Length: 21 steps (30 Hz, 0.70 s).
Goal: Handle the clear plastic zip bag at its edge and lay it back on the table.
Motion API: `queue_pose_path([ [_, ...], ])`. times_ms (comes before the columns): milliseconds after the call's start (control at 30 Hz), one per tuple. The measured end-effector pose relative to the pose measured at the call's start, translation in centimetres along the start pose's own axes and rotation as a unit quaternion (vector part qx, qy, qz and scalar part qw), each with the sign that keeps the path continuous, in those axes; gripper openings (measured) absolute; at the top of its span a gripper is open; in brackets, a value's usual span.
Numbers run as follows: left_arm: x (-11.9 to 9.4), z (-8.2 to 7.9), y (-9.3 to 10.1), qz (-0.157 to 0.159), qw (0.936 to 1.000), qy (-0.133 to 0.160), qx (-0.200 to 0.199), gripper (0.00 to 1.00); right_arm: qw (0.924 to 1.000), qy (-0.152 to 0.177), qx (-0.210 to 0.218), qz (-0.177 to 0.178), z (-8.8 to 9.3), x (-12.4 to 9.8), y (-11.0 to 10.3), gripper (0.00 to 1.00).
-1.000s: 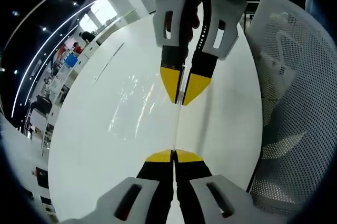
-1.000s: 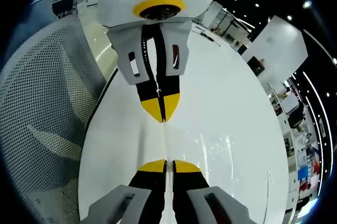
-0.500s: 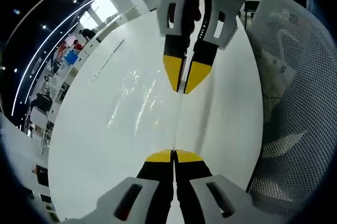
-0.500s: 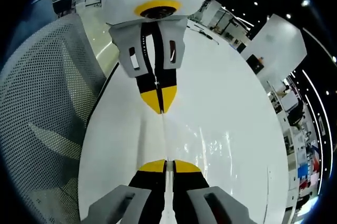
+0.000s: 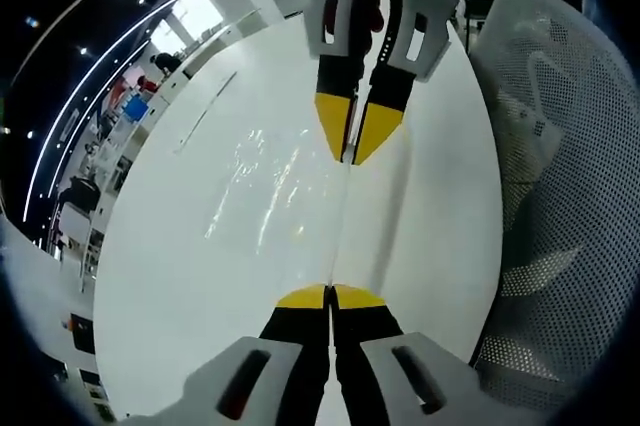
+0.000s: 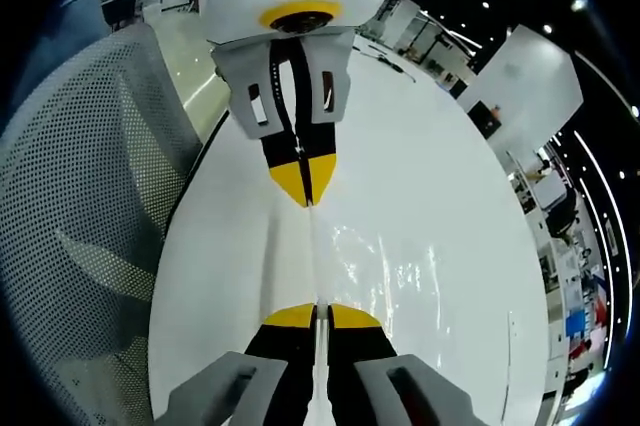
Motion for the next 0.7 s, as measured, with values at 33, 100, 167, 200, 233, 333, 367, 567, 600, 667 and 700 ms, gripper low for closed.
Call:
queue_pose_path([
  [33, -0.1, -0.1, -0.04, -0.001, 1.0, 0.001, 0.0, 0.0, 1.0, -0.001, 0.0, 0.001, 0.04, -0.01, 0.04, 0.0],
  [100, -0.23, -0.18, -0.11, -0.001, 1.0, 0.002, -0.002, 0.0, 1.0, 0.002, 0.001, 0.005, 0.05, -0.07, 0.15, 0.0],
  [167, -0.28, -0.13, -0.11, -0.002, 1.0, 0.002, -0.004, 0.0, 1.0, 0.006, 0.002, 0.006, -0.02, -0.09, 0.17, 0.0],
  [200, -0.3, -0.09, -0.08, -0.002, 1.0, 0.001, -0.005, 0.0, 1.0, 0.006, 0.0, 0.007, -0.08, -0.09, 0.19, 0.0],
  [233, -0.31, -0.07, -0.05, -0.002, 1.0, 0.001, -0.004, 0.0, 1.0, 0.006, 0.001, 0.006, -0.13, -0.05, 0.17, 0.0],
  [333, -0.35, -0.08, -0.02, -0.003, 1.0, 0.001, -0.005, 0.0, 0.9999, 0.01, 0.005, 0.006, -0.36, 0.02, 0.22, 0.01],
  [367, -0.37, -0.1, -0.04, -0.003, 1.0, 0.002, -0.005, 0.0, 0.9999, 0.01, 0.005, 0.006, -0.37, 0.03, 0.21, 0.01],
  [567, -0.41, -0.18, -0.12, -0.004, 1.0, 0.002, -0.008, 0.0, 1.0, 0.005, 0.002, 0.0, -0.44, 0.27, 0.09, 0.0],
  [600, -0.42, -0.17, -0.12, -0.004, 1.0, 0.002, -0.008, 0.0, 1.0, 0.006, 0.002, -0.002, -0.45, 0.29, 0.04, 0.0],
  [667, -0.45, -0.18, -0.05, -0.003, 1.0, 0.003, -0.008, 0.0, 1.0, 0.001, -0.005, -0.005, -0.41, 0.33, -0.09, 0.0],
  [700, -0.43, -0.16, -0.02, -0.003, 1.0, 0.002, -0.006, 0.0, 0.9999, 0.0, -0.009, -0.006, -0.42, 0.37, -0.18, 0.0],
])
Point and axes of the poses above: the point that each gripper's makers call its tool centre point, and the gripper's own axes: x roughly forward along the fingers, y roughly to its right, z roughly out of its underside, the point moved 6 cm from there along -x, roughly backward along the fingers, and after that the axes turned 7 degrees about -z, right-handed, at the moved point
